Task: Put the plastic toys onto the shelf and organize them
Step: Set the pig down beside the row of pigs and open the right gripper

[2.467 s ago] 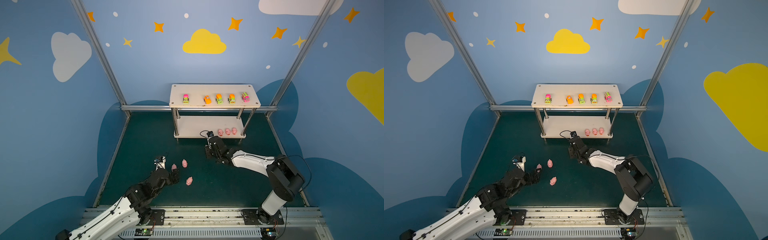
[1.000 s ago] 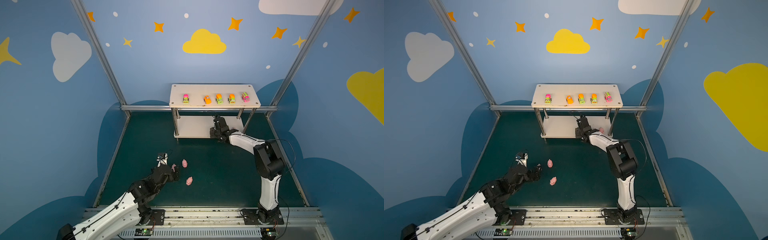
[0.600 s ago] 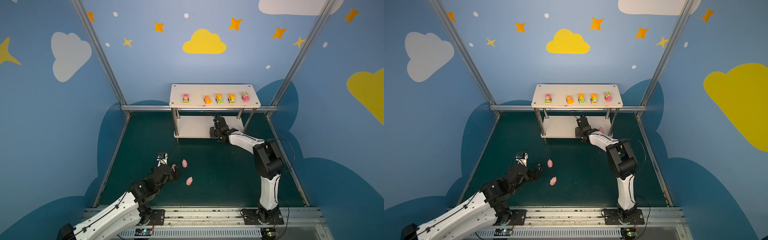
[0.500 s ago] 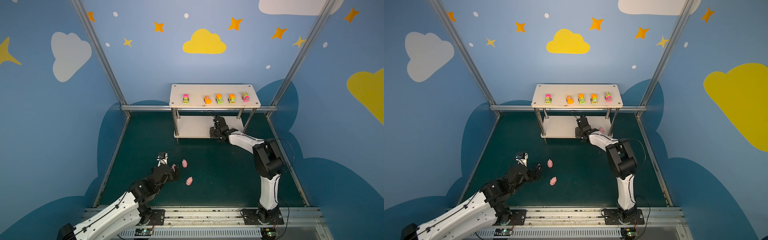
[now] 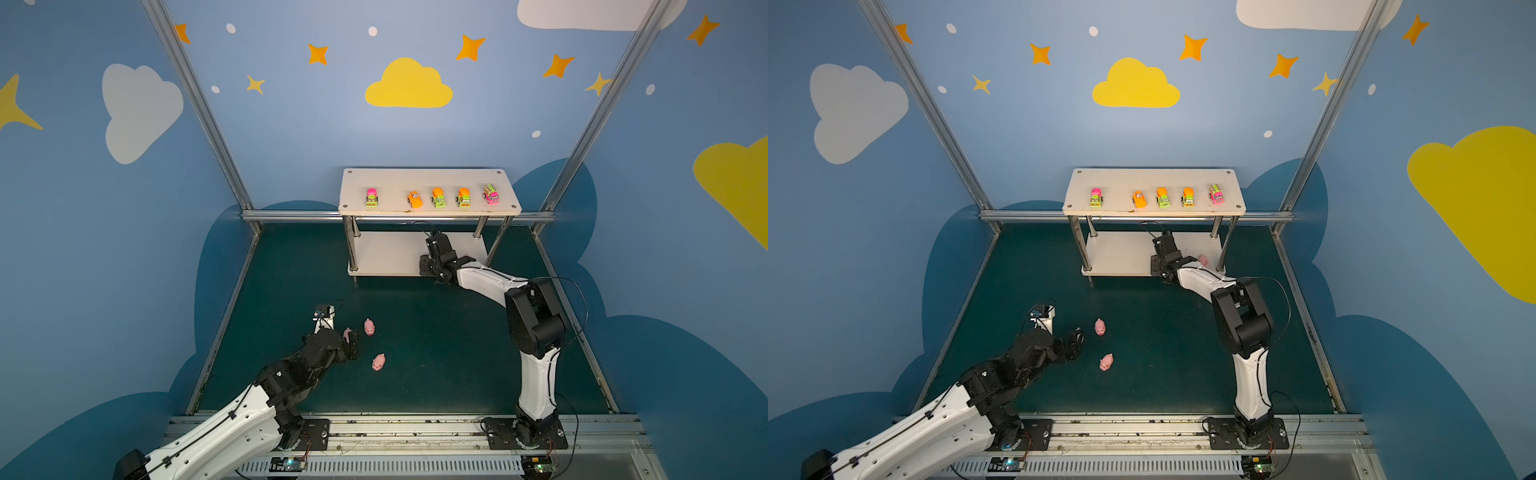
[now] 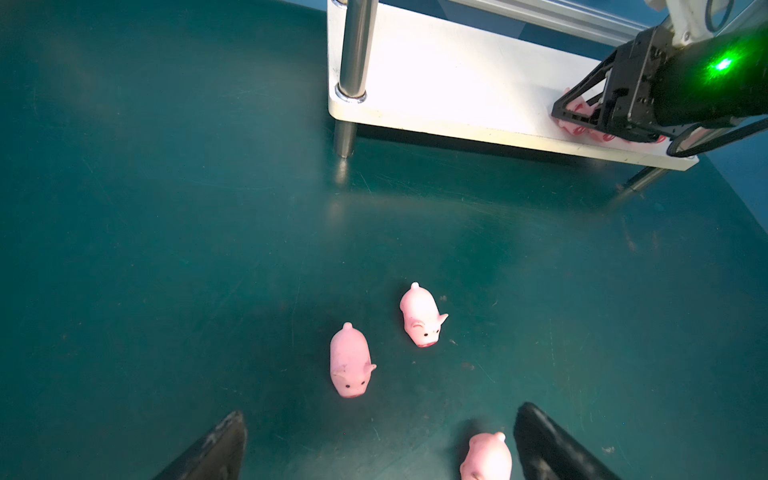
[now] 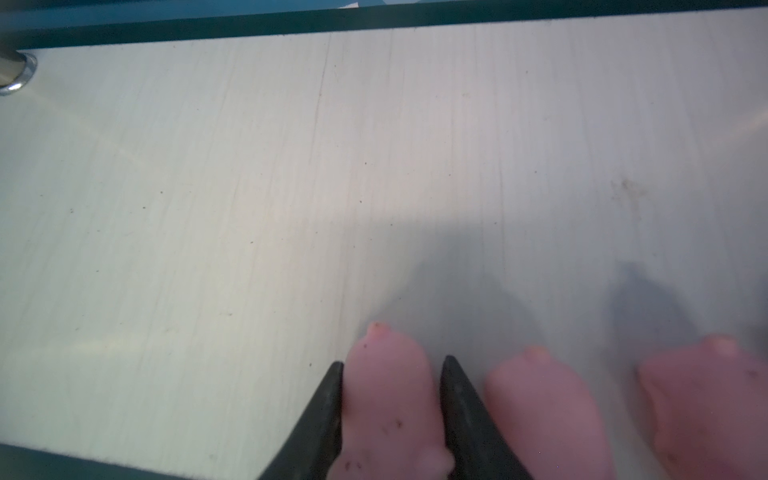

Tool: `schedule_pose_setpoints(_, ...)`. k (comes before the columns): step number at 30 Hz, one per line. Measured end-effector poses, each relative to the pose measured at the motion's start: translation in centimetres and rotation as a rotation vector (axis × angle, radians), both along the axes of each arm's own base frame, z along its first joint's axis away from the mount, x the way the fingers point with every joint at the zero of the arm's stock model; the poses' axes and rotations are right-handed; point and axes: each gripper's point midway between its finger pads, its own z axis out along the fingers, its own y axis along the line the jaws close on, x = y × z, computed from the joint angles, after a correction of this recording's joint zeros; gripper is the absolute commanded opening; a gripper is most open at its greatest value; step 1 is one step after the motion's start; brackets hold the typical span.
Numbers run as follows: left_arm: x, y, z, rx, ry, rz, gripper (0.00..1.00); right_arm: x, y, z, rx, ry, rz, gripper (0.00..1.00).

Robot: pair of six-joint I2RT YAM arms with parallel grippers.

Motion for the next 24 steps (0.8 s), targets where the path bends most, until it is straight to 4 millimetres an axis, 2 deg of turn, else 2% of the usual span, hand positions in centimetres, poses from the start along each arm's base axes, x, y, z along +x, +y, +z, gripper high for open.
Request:
schedule_pose_setpoints(9, -0.03, 0.01, 0.27, -0.009, -0.008, -0.001, 1.00, -0.06, -0.11, 0.07, 0.009, 0.012, -0.020, 0.50)
schedule_pose_setpoints(24, -0.11, 0.07, 0.91, -0.030, -0.028, -0.001, 1.00, -0.45, 0.08, 0.17, 0.011, 0.023, -0.010, 0.53)
